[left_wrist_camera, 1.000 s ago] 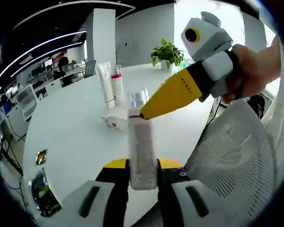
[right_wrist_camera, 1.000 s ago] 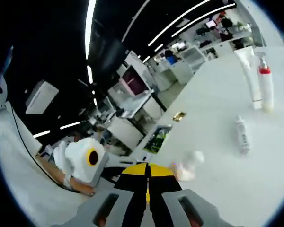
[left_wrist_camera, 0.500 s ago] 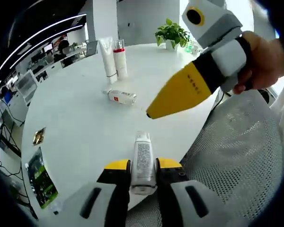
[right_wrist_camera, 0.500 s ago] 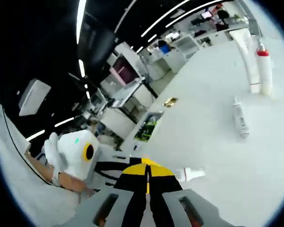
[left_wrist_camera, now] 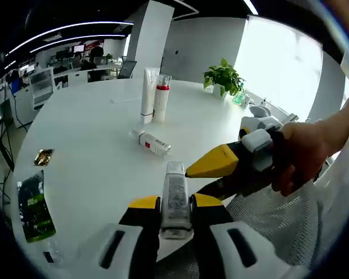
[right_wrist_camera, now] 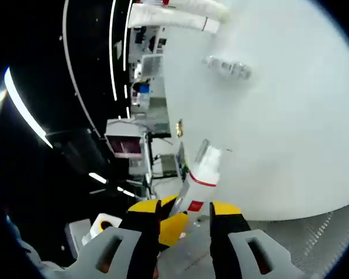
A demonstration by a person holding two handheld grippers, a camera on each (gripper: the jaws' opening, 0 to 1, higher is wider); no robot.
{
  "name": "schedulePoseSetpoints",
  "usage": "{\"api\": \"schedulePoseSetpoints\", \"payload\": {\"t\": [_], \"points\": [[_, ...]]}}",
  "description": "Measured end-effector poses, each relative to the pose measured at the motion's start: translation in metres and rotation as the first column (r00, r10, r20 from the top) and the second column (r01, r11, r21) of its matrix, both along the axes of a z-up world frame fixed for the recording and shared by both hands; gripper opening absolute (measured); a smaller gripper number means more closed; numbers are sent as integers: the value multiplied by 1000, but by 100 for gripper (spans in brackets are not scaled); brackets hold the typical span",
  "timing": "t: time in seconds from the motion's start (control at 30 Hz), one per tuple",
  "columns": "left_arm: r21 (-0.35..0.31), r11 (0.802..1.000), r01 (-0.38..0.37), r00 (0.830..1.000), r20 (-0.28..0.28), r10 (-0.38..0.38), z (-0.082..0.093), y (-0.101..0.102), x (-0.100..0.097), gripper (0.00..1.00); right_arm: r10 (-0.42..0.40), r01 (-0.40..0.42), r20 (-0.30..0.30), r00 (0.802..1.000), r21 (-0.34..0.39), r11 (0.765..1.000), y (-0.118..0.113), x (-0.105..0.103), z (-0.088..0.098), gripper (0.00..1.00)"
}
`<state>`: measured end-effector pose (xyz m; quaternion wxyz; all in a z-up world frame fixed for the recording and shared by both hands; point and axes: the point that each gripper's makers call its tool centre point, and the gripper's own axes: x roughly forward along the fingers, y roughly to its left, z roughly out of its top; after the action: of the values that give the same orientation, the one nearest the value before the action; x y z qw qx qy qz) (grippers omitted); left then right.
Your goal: Arrange the skincare products in the storage area until every visible bottle or jar stands upright without overlapping.
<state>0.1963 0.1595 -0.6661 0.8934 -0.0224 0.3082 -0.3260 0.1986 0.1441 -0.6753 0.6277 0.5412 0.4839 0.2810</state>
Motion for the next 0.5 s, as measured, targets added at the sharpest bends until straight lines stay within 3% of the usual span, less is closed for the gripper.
{"api": "schedulePoseSetpoints", "payload": {"t": [0.1,0.2,0.33,0.47,0.5], "points": [[-60,998,25,1000,20,-24,11,-7,-3,16,3,-3,7,1000,2,1000,1,5,1,28],[-80,997,12,1000,28,-10,15,-5,-1,16,4,-4,21,1000,6,1000,1,8,5,23],[-99,995,7,999,34,-4,18,-7,-1,16,42,-38,168,985,-28,999,-2,11,20,19],[-34,997,64,997,54,-62,12,-15,-8,16,178,-134,291,940,-166,977,-4,6,24,15],[-33,997,69,997,45,-67,11,-16,-9,16,212,-158,293,932,-197,968,-5,4,23,15]]}}
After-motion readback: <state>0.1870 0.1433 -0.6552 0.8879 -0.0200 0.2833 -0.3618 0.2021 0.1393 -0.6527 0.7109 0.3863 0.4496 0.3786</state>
